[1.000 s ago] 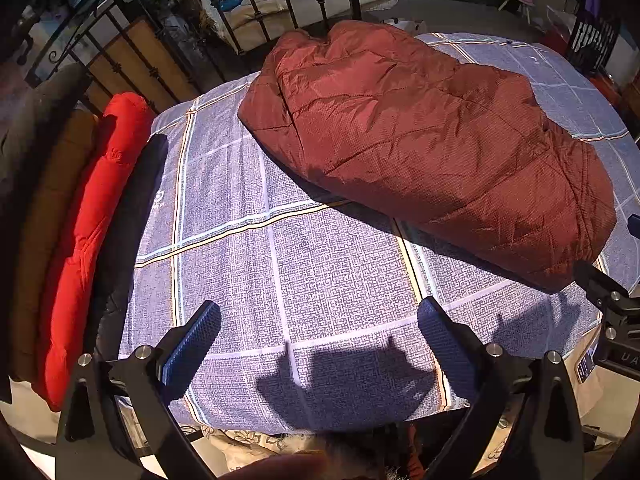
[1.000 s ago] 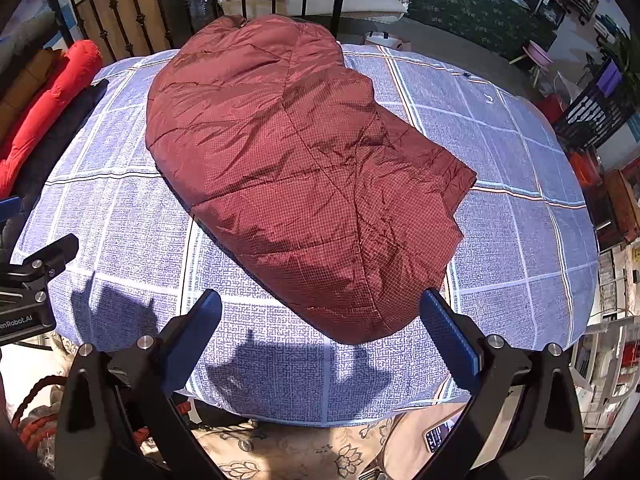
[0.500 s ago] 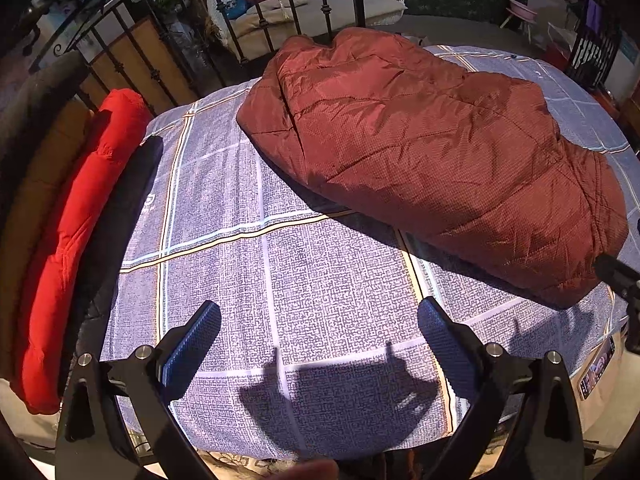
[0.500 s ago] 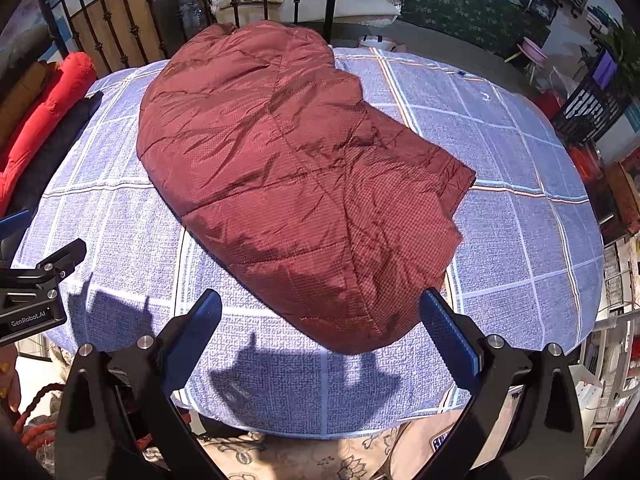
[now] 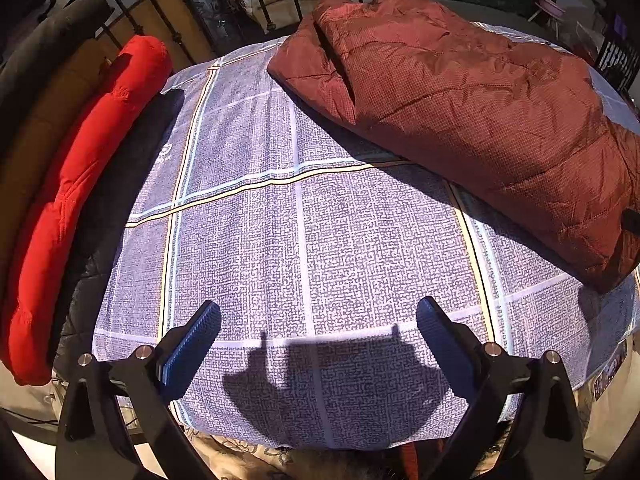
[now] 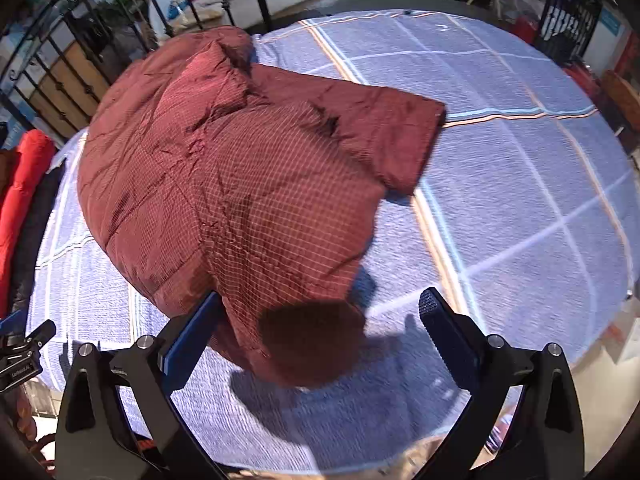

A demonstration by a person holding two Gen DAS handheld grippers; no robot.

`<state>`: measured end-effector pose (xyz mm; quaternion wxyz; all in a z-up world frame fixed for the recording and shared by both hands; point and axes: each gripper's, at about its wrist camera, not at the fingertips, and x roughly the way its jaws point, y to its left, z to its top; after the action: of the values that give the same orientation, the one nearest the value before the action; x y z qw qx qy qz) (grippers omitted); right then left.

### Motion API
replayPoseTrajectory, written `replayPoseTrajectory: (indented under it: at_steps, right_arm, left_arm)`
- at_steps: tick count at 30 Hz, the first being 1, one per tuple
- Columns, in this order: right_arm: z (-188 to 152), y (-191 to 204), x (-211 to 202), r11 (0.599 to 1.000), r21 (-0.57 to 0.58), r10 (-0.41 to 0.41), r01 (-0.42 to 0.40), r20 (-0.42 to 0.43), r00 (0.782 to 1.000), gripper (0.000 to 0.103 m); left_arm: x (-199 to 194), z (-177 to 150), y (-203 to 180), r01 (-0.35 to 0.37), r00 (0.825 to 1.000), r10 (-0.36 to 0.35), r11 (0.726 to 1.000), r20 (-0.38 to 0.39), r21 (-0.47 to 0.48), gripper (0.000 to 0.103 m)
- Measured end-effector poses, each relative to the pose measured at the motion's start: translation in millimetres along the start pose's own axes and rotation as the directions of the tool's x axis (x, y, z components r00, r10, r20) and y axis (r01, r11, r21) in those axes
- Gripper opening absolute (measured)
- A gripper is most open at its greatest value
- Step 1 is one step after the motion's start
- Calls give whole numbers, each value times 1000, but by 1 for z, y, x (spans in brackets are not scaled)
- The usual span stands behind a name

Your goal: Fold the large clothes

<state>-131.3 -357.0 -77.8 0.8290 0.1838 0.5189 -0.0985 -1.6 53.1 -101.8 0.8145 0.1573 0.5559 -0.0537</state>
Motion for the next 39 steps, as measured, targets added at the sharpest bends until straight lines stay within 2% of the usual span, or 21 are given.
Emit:
replayPoseTrajectory:
  at_steps: [1,2,4,6,8,10,11,13,17,19,22,23,24,27,30,31,34,36,37,38,39]
  right_arm:
    - [1,1,0,997,26,71,-71,-1,997,55]
    - [1,4,-1,991,56,124,-124,-9,992,40]
    - [1,28,-9,992,2,124,-124,-16,992,23]
    - [-1,56,-18,970,-83,227,-230,-48,973,18]
    - [0,77,-32,903,-84,414,-420,-87,906,12]
    - [8,102,-54,849,-138,505,-511,-78,860,10]
    - [14,113,-65,807,-151,567,-571,-71,821,10]
    - [30,143,-91,699,-188,690,-690,-75,720,9]
    - [61,247,-152,477,-352,808,-805,-186,560,8]
    - [74,298,-189,381,-426,834,-821,-225,504,8]
    - [98,355,-229,304,-515,862,-801,-209,461,7]
    - [106,363,-231,304,-513,867,-803,-200,456,7]
    - [112,374,-231,332,-524,859,-784,-176,481,7]
    - [116,394,-207,420,-546,810,-725,-134,571,7]
    - [114,384,-163,482,-492,769,-725,-159,619,6]
    - [111,373,-151,492,-456,774,-741,-161,613,6]
    - [109,345,-123,499,-355,806,-791,-145,574,6]
    - [107,340,-125,480,-347,825,-806,-135,549,6]
    - [105,339,-129,480,-360,824,-800,-127,552,6]
    - [104,339,-134,479,-372,824,-795,-122,553,6]
    - [102,338,-139,477,-386,825,-789,-111,554,6]
  left_arm:
    - [0,-2,1,0,1000,0,1000,2,4,96]
    - [-1,-4,0,-4,1000,4,1000,6,6,95]
    - [-3,-9,0,3,1000,-4,1000,26,10,87]
    - [-8,-14,-2,41,997,-43,999,59,24,86]
    - [-17,-21,-5,72,991,-76,996,106,49,85]
    - [-33,-30,-4,96,977,-108,993,183,70,84]
    - [-44,-35,-2,113,963,-128,991,236,76,84]
    - [-73,-49,7,145,917,-167,986,363,85,85]
    - [-131,-67,24,195,826,-215,976,520,95,86]
    - [-153,-73,33,217,791,-213,974,573,63,91]
    - [-170,-78,48,247,774,-181,969,607,-26,96]
    - [-170,-79,51,248,776,-168,967,608,-49,97]
    - [-168,-79,53,235,785,-144,969,603,-75,97]
    - [-145,-78,58,104,839,3,981,544,-166,97]
    - [-114,-74,82,87,899,34,963,436,-256,94]
    - [-111,-76,93,89,904,49,950,424,-300,94]
    - [-105,-81,111,67,888,118,924,444,-377,96]
    - [-88,-70,106,51,902,91,948,421,-314,98]
    - [-80,-64,99,17,906,98,964,412,-267,97]
    - [-72,-58,91,-62,903,160,966,398,-250,95]
    - [-66,-52,88,-123,895,218,959,388,-256,80]
